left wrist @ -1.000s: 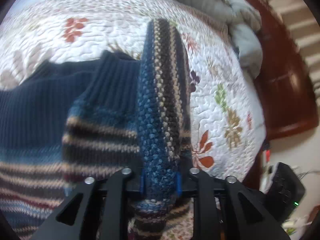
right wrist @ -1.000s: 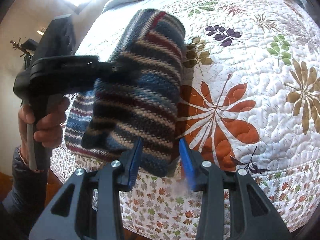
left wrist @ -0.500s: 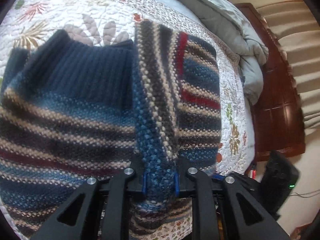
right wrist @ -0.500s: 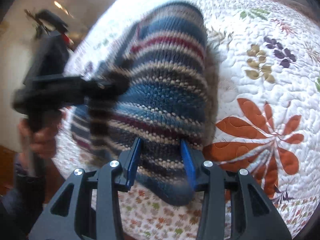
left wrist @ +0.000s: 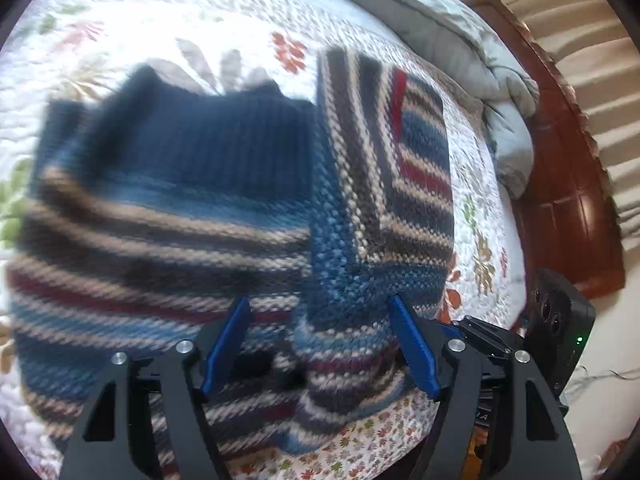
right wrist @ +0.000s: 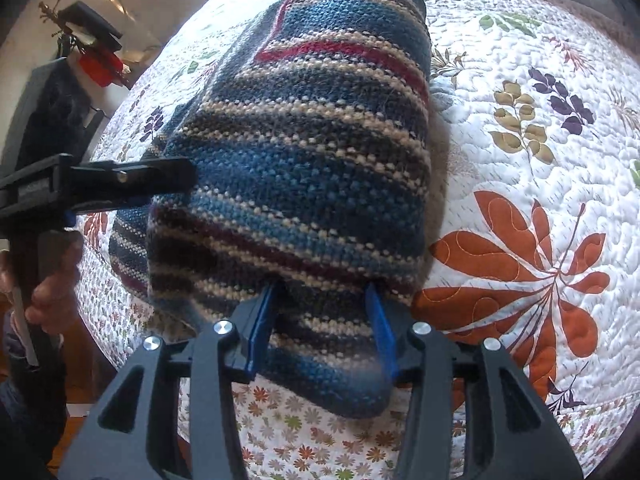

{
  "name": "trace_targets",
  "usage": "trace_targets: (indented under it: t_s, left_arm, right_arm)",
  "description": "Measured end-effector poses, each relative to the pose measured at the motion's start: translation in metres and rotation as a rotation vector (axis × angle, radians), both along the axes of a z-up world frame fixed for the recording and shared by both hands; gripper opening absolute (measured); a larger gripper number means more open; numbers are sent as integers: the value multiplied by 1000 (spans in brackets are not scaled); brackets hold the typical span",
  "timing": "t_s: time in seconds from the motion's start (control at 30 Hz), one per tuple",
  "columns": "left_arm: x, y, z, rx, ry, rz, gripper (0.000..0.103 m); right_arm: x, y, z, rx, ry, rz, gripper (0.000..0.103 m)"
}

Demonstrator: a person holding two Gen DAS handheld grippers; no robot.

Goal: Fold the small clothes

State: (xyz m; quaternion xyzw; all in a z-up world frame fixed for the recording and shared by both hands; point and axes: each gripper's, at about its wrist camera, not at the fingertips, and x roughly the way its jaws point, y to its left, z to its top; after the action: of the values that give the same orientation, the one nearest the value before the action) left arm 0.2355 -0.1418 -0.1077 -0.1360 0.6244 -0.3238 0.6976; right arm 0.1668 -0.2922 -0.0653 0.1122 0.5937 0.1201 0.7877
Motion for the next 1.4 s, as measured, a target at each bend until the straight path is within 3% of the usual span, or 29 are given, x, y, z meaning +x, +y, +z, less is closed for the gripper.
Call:
trace_targets:
  t_s: [0.07,0.3,0.4,0.47,0.77,0.87,1.07,1.23,1.4]
  left_arm:
    - [2,-4,-12,-24,38,-9,78]
    - [5,-18,-15,-37,17,-28,85]
    - [-1,-30,-8,-16,-10,-49,71]
    - [-1,-29,-7,-24,-6,-33,55]
    - [-2,-31,-4,14,-38,-9,39]
    - [-1,-16,6,-56,-19,45,32]
    - [-16,5,53,-143,-114,50,28]
    - [-14,48,83,-146,-186,104,27]
    - [-8,114,75,-97,-180,219,28]
  right_arm:
    - [-1,-2,-1,13,2,-4,45]
    - [-1,-8,-1,32,-8,1,46]
    - [-2,-12,-1,49,-10,-1,46]
    - [-3,-17,-2,62,-10,-4,46]
    - [-3,-17,1,50,-7,3,50]
    - [-7,-21,11,74,-25,1,50]
    - [-13,-28,34,125,-69,5,50]
    - [-13,-12,50,206,-100,66,50]
    - [-4,19,46,210,-96,126,50]
